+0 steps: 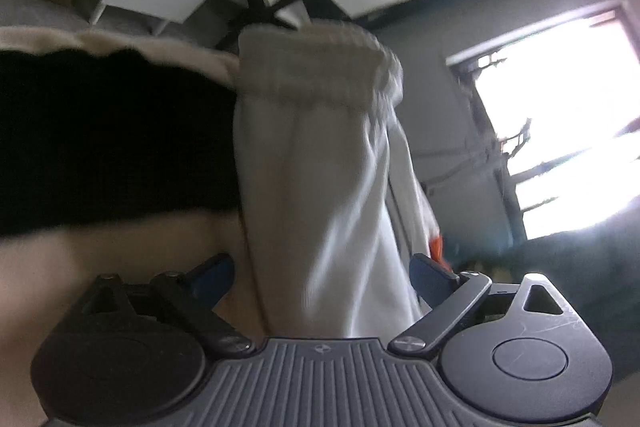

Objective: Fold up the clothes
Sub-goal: 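Lift the cuff with the left gripper while the right gripper lifts the pocket edge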

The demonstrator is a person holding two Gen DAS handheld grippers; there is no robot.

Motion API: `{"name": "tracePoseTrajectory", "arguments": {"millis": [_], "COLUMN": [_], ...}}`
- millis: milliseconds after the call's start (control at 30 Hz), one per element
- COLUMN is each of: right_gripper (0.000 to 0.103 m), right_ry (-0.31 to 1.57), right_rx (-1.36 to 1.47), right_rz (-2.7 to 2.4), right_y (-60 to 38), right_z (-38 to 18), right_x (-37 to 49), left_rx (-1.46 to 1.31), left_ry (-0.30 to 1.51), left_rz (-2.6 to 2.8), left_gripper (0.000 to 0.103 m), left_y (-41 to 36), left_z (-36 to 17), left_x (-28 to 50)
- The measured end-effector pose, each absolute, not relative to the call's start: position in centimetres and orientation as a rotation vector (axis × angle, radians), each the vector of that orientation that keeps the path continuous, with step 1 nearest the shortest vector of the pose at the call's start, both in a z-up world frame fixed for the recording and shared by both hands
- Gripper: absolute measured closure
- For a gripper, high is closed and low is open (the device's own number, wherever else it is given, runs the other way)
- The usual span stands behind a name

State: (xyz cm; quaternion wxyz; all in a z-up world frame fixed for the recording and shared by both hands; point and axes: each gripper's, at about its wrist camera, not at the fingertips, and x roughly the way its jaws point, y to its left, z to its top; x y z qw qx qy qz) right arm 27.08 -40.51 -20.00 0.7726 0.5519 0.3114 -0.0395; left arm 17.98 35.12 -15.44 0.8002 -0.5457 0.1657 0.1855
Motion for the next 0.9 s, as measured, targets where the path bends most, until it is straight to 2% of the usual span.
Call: {"name": "tracePoseTrajectory", "arguments": {"millis": [33,133,267,400,433,467,567,633,800,900], "right_gripper": [0.028,0.030,0.030,0.032,0.038,0.054,0.084,0.087,0.090,0.090], "right_ry": [0.639,0.556,0.457,0.441,0.442,0.448,0.455,0.442,0.387,0.359], "right_rx": [1.200,1.221,1.253,1.190,1.166,1.151,1.141,1.100,1.012,1.024], "right_rz": [-0.102,-0.159,-0.221,-0.242,-0.248,-0.262,-0.285,-0.259,-0.192,-0.207], "right_y": [-40.8,-42.0,-44.0,-44.9,-45.0,-45.4,-46.6,-46.8,-47.2,-48.3], "right_z": [-20.2,-20.9,-21.9,-21.7,-21.5,-21.5,-21.3,-20.1,-15.7,-14.6], "right_x": [27.5,29.0,30.9,33.2,33.6,33.5,33.3,33.0,30.6,27.9], "left_rx": [-1.173,-1.150,-1.150,-1.212,-1.220,-1.224,-1.226,-1.234,-1.235,-1.232], "left_ry": [0.329,0.286,0.246,0.207,0.198,0.192,0.192,0.189,0.134,0.115], "left_rz": [0.405,0.451,0.477,0.491,0.494,0.496,0.507,0.507,0.464,0.431], "left_gripper": [0.026,0.045,0.048,0.048,0.048,0.049,0.068,0.087,0.093,0.094], "left_y": [35.5,36.0,36.4,37.0,37.1,37.1,37.6,38.1,39.2,39.3], "left_z": [-15.6,-16.0,-16.0,-16.6,-16.6,-16.7,-16.6,-16.5,-15.1,-13.9], "left_x": [18.2,18.8,20.0,20.9,21.0,21.1,21.2,20.9,18.7,17.4]}}
